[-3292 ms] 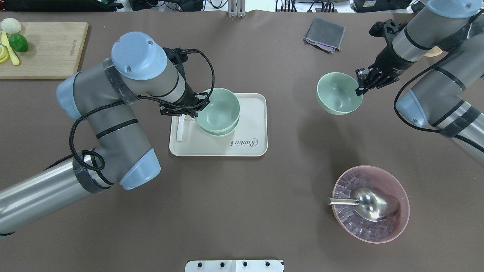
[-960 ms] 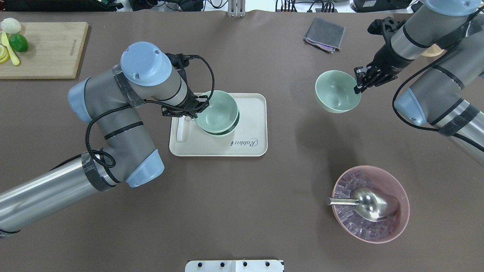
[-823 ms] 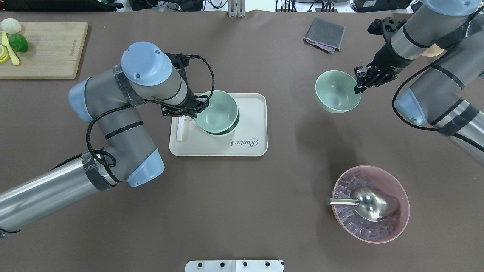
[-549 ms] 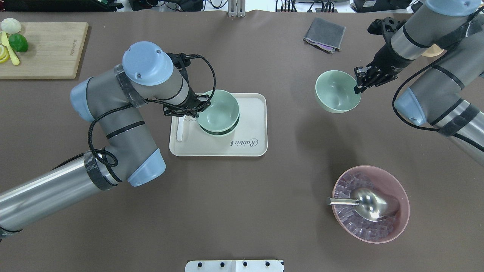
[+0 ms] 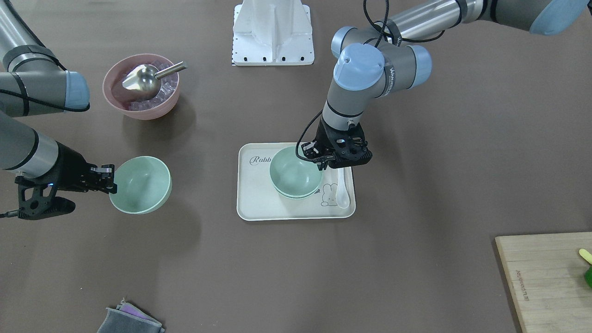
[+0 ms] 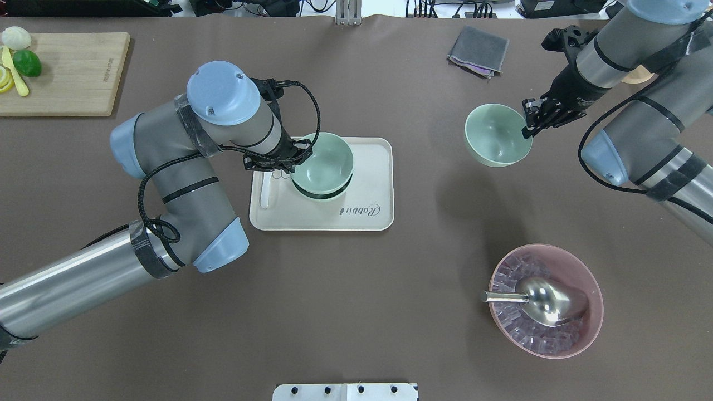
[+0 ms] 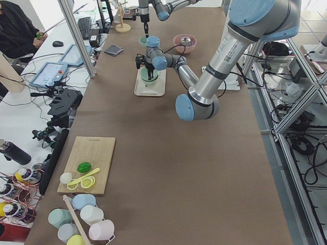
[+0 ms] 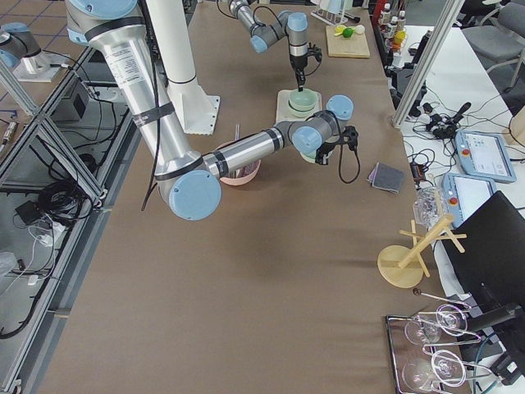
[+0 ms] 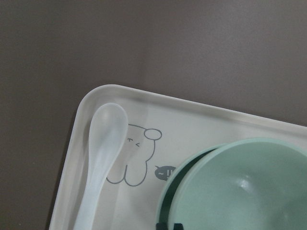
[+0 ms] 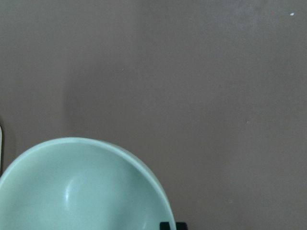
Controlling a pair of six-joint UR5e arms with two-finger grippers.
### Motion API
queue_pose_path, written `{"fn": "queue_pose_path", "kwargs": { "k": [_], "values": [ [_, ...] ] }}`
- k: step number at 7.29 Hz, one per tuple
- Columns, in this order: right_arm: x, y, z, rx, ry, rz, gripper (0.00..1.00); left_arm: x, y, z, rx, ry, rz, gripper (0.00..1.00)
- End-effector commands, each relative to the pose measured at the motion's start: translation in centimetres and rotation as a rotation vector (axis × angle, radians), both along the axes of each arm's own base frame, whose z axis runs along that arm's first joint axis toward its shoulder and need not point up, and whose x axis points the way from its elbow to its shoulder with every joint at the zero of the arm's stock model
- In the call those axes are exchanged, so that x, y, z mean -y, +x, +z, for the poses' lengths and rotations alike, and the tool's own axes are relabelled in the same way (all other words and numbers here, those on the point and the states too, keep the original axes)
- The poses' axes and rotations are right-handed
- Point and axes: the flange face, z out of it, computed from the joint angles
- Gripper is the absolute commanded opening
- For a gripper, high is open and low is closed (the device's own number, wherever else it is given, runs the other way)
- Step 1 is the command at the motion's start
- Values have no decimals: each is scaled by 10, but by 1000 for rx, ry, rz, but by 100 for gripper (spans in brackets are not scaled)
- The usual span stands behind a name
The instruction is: Stack green bowls together
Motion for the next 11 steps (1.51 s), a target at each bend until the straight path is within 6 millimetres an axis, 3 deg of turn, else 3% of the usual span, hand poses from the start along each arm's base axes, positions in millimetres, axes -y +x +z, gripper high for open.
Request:
{"fn": "queue_pose_path", "kwargs": {
  "k": [1, 2, 3, 4, 6, 8, 9, 11],
  "values": [
    [0, 0, 1, -1, -1, 0, 0, 0, 0, 0, 0, -2, -1, 0],
    [0, 0, 1, -1, -1, 0, 0, 0, 0, 0, -2, -2, -2, 0],
    [0, 0, 1, 0, -2, -1, 0, 1, 0, 1, -6, 5, -1, 26],
    [0, 0, 0, 1, -1, -1, 0, 1, 0, 0, -9, 3, -4, 92],
    [0, 0, -3, 4, -4, 3, 0, 9, -11, -3, -26, 19, -18, 98],
    [5, -6, -22, 18, -21, 28, 0, 28, -34, -1, -28, 21, -48, 98],
    [5, -10, -31, 23, -23, 34, 0, 39, -50, 4, -37, -1, -40, 98],
    [4, -26, -55, 38, -44, 47, 0, 50, -116, 28, -50, 46, 20, 98]
  ]
}}
